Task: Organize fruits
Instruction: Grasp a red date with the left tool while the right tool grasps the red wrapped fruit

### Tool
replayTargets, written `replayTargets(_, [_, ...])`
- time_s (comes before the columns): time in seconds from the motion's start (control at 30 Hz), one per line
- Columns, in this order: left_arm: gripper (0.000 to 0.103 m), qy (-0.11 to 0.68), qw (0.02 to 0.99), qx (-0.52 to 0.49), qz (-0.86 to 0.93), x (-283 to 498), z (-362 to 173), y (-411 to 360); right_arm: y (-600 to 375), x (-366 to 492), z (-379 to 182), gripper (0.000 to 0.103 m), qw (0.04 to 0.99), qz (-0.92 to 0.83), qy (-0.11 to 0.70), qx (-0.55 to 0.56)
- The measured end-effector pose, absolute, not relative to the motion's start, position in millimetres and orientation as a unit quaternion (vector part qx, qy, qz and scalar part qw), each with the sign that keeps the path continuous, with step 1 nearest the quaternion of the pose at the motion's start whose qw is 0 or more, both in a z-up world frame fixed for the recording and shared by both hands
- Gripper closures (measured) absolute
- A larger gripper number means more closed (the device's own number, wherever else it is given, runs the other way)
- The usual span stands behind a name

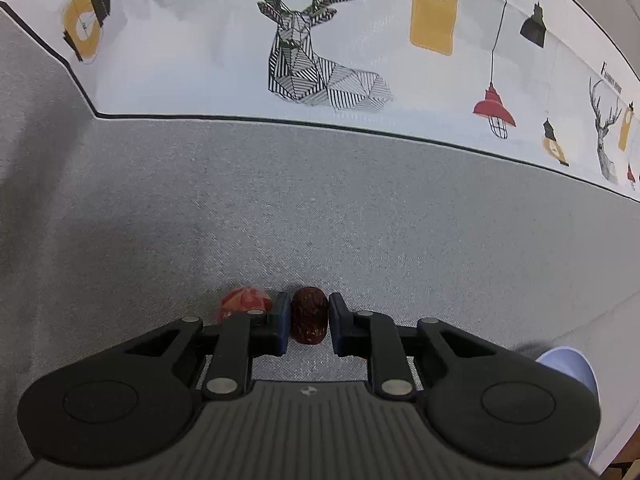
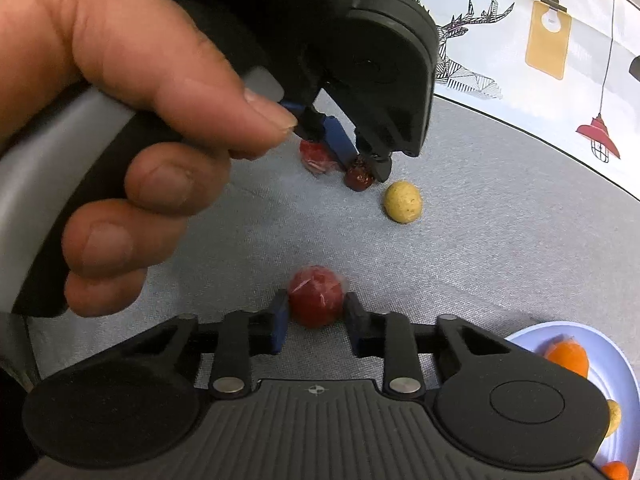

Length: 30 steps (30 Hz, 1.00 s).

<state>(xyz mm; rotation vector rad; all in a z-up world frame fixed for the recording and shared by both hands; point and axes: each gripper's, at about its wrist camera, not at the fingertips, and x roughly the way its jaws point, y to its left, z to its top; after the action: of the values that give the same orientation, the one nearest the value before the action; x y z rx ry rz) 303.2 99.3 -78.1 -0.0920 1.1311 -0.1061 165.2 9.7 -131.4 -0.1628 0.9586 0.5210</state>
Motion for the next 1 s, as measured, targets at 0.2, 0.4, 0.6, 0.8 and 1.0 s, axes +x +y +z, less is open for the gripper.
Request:
replayTargets(0.2, [0.081, 0.516, 0.853, -0.059, -0.050, 297.3, -56.8, 102.7, 1.9, 160.8, -122.0, 0.074, 0.864, 0.242, 0.437, -0.064])
replayTargets(0.4, [0.081, 0.456, 0.880, -0.128, -0.026, 276.8, -25.2, 126.4, -15.1, 149.2, -105.9, 0.075, 0.881, 0.228, 0.413, -0.043])
replayTargets(0.6, [0.081, 0.424, 0.891, -0.163, 0.018, 247.0, -0.2, 143.9, -54.0, 144.8, -60.7, 0.075, 0.904, 0.193, 0.381, 0.005])
replayTargets(0.8, [0.081, 0.399, 0.899, -0.180, 0.012, 198.5, 34.7, 134.2, -116.5, 118.8, -20.3, 0.075, 0.919, 0.159, 0.356, 0.061])
replayTargets(1.0, [0.081, 0.393, 0.914, -0.099, -0.026, 149.9, 29.9, 84.0, -165.9, 90.7, -39.8, 0.075, 0.922, 0.114, 0.359, 0.087])
